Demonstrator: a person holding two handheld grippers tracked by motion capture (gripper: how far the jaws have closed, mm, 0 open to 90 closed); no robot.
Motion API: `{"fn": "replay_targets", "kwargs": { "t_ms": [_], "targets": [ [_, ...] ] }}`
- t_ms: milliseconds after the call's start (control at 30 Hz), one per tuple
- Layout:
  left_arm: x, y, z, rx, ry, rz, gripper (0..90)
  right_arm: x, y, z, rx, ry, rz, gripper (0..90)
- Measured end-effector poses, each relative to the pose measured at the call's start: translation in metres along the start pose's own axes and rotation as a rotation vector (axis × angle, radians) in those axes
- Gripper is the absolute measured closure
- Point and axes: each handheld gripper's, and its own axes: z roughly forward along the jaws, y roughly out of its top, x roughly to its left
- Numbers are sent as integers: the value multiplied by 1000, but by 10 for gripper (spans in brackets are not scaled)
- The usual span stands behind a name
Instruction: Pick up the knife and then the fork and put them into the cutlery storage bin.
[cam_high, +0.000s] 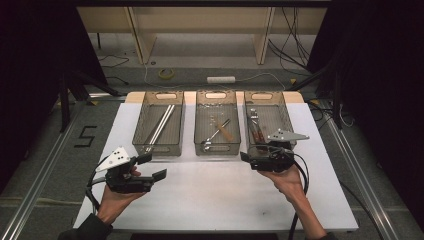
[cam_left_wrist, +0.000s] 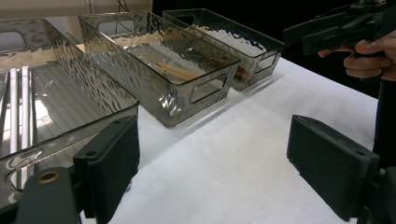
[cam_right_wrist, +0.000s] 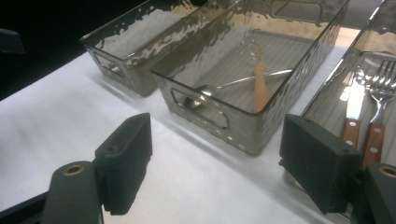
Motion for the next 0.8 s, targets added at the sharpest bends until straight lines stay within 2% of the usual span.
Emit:
{"fn": "replay_targets", "kwargs": {
  "t_ms": [533, 800],
  "targets": [
    [0, 0, 0, 1, -4, -4, 167, 9, -22, -12, -64, 27, -1, 252],
    [0, 0, 0, 2, -6, -3, 167, 11, -34, -22, -93, 23, 8, 245]
  ]
}}
